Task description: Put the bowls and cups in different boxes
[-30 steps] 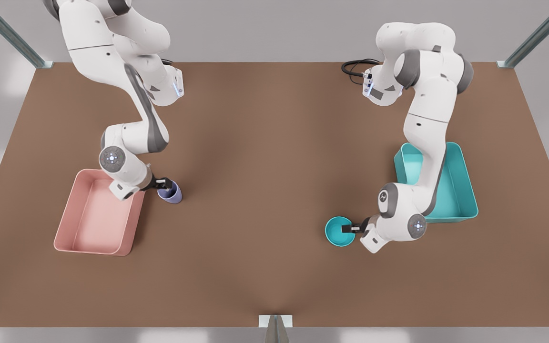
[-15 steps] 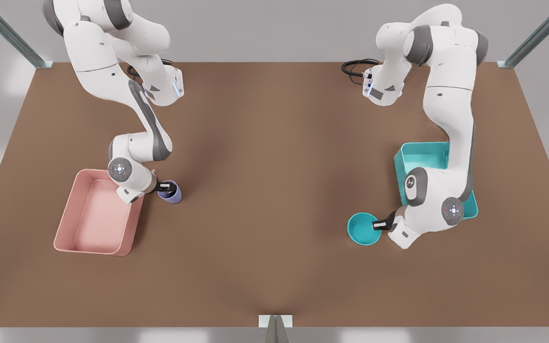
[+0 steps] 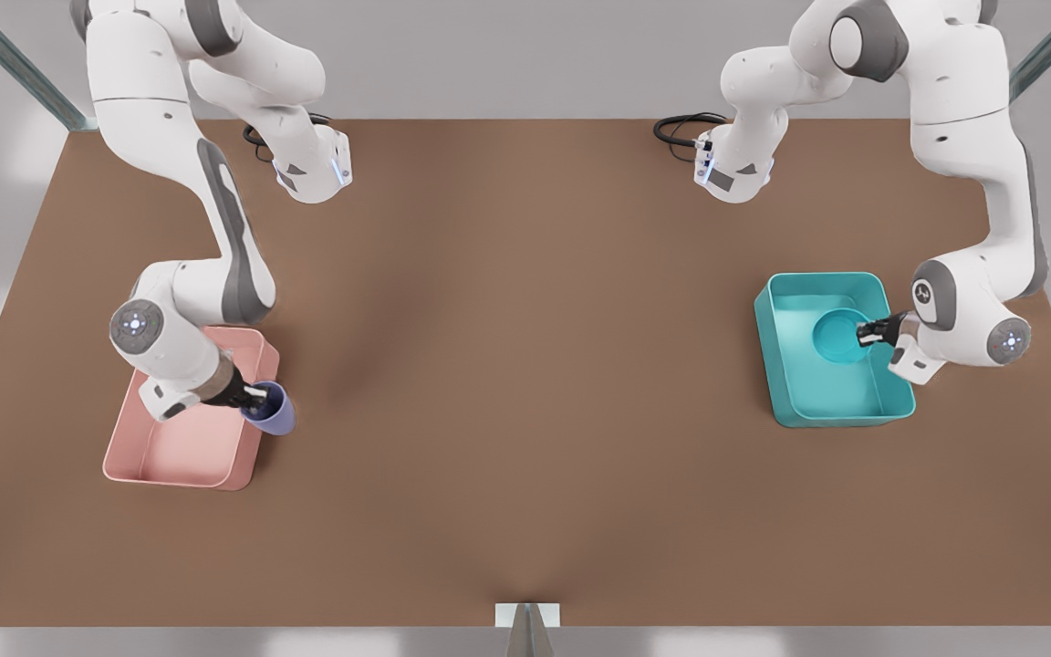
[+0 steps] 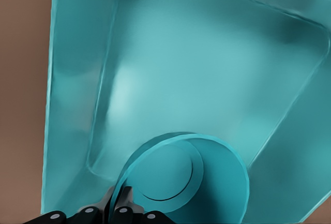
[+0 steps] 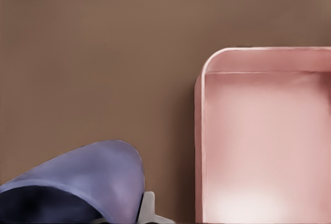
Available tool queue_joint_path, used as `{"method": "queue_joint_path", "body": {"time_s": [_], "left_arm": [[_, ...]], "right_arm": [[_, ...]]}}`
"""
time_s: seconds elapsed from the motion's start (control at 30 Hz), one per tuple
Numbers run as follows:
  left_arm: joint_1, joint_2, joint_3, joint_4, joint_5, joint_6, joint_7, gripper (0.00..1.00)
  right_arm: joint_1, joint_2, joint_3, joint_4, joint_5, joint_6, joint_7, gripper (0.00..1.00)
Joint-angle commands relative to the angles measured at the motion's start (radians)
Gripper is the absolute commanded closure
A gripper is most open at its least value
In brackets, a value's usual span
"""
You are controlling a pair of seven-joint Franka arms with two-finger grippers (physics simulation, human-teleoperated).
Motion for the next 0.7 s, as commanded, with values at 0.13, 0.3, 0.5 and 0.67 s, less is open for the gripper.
{"method": "queue_joint_path", "body": {"time_s": [0.13, 0.3, 0.5, 0.67], "left_arm": [[-0.002, 0.033, -0.001, -0.075, -0.036, 0.230, 0.163, 0.79], [0.008, 0.018, 0.000, 0.112, -0.026, 0.003, 0.209, 0.00], [-0.076, -0.059, -0.237, 0.652, 0.036, -0.496, 0.024, 0.00], [-0.156, -0.094, -0.286, 0.728, 0.028, -0.531, -0.169, 0.00]], "right_arm": [[-0.234, 0.029, -0.002, 0.072, -0.002, -0.133, -0.411, 0.79], [-0.248, 0.245, -0.002, 0.159, -0.004, -0.049, -0.391, 0.79], [-0.245, 0.317, -0.002, 0.160, -0.001, 0.019, -0.373, 0.79], [-0.245, 0.307, 0.000, 0.162, -0.004, 0.017, -0.384, 0.00]]}}
